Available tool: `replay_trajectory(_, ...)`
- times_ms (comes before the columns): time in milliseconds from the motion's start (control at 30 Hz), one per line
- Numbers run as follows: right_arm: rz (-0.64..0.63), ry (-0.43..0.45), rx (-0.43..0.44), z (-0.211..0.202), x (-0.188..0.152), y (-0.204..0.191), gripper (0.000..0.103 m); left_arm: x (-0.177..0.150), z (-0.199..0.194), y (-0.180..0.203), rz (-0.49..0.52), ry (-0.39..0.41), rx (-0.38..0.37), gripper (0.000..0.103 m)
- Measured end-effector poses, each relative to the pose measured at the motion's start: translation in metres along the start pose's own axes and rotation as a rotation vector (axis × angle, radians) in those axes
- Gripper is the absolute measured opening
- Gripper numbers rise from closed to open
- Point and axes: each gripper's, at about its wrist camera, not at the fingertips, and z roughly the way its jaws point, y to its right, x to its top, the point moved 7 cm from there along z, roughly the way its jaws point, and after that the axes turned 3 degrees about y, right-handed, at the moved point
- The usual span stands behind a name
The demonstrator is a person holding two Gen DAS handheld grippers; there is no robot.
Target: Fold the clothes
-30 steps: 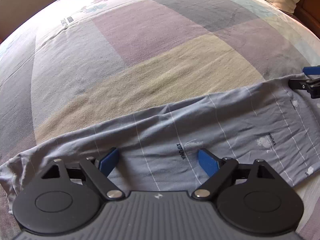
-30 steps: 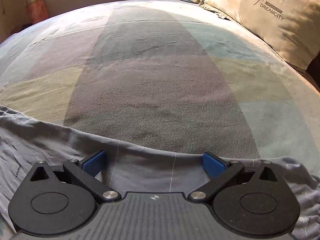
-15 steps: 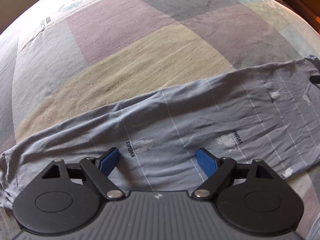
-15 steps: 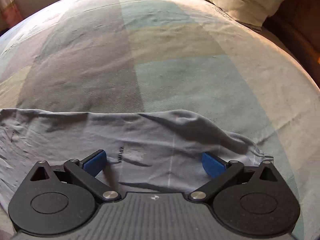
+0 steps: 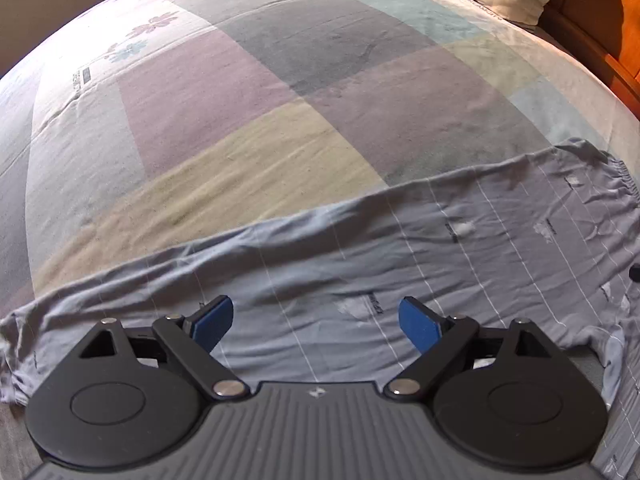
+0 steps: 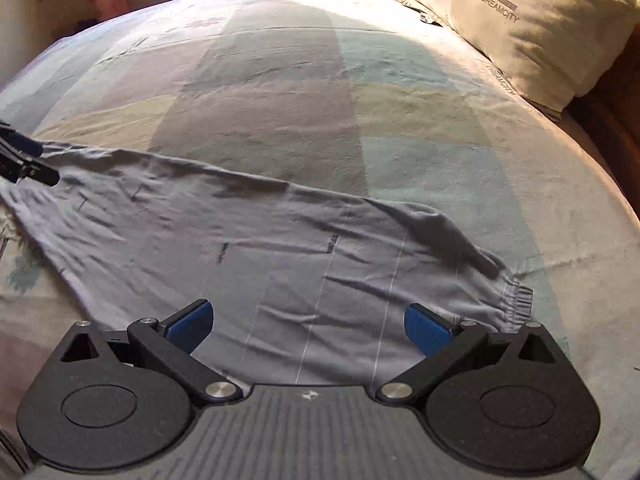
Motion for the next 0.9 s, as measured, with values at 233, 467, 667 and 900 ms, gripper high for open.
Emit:
replay_trajectory(233, -0.233, -0.068, 0.030, -0.025, -0.077, -0.063, 0.103, -0.079, -0.025, 0.046, -0.011, -0.036, -0.039, 0.090)
replay_trajectory(467, -0.290, -0.079, 0.067, -0.027, -0.087, -0.073, 0.103, -0.139, -0.055, 0.066, -0.080, -0.082, -0.037, 0.090)
replay_trajectory(667, -0.333, -0.087, 0.111, -0.034, -0.088, -0.076, 0.103, -0.167, -0.092, 0.072, -0.093, -0.065, 0.018, 0.090)
replay_trajectory(900, -0.384, -0.102, 0.165, -0.041, -0.093, -0.080, 0.103, -0.232, -0.113, 0.109, -0.018, -0.100, -0.040, 0.090)
